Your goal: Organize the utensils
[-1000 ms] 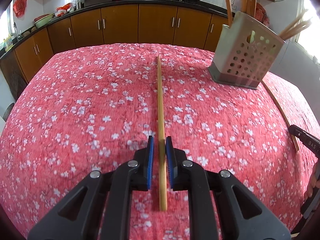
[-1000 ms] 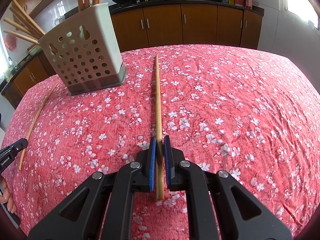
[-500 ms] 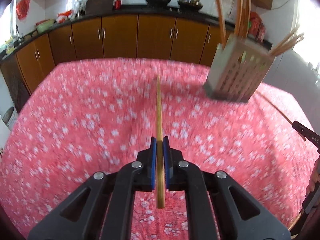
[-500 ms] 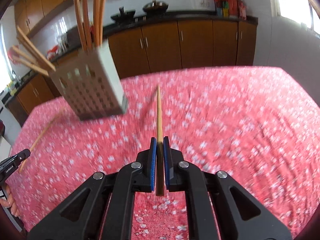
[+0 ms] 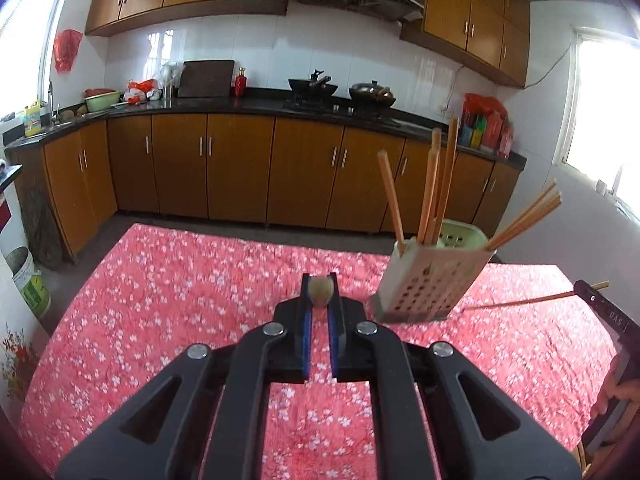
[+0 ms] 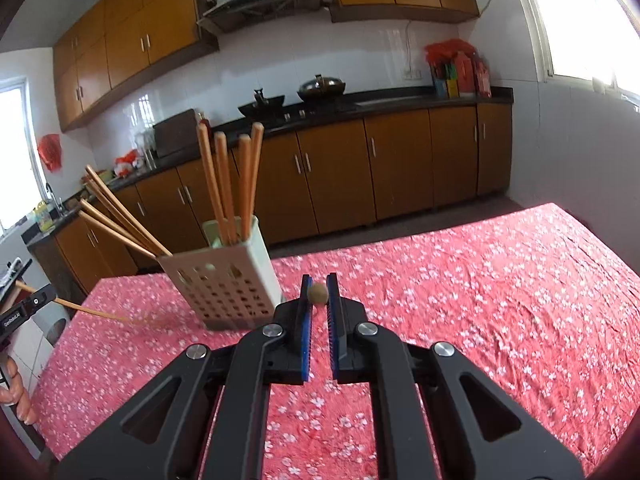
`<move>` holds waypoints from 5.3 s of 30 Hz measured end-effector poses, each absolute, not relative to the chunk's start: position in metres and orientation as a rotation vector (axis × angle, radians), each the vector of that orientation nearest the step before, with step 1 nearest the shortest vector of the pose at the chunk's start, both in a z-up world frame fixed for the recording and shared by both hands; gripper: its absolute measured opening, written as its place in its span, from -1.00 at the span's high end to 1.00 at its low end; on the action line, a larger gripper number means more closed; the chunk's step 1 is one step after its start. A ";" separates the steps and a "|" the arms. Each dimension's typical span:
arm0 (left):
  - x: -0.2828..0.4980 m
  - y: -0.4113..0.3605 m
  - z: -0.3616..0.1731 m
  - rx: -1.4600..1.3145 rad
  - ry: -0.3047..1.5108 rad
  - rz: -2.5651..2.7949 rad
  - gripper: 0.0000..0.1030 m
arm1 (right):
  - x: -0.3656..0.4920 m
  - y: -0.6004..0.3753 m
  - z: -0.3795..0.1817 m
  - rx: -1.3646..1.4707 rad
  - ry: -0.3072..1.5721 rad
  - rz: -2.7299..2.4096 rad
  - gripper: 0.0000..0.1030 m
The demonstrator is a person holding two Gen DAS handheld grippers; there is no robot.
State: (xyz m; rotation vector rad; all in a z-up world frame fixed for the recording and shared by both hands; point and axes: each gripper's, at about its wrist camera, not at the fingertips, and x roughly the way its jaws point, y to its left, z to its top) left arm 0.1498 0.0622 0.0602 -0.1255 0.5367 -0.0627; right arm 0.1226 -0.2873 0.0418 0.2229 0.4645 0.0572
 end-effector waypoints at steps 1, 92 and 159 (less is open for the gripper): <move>0.151 0.061 0.064 -0.123 0.530 -0.066 0.85 | 0.122 -0.288 0.044 0.225 0.459 0.060 0.85; -0.007 0.018 0.017 0.058 0.360 -0.024 -0.92 | -0.017 -0.217 0.004 0.073 0.337 0.033 -0.97; -0.003 0.011 0.010 0.038 0.395 -0.054 -0.92 | -0.018 -0.222 -0.002 0.103 0.354 0.022 -0.97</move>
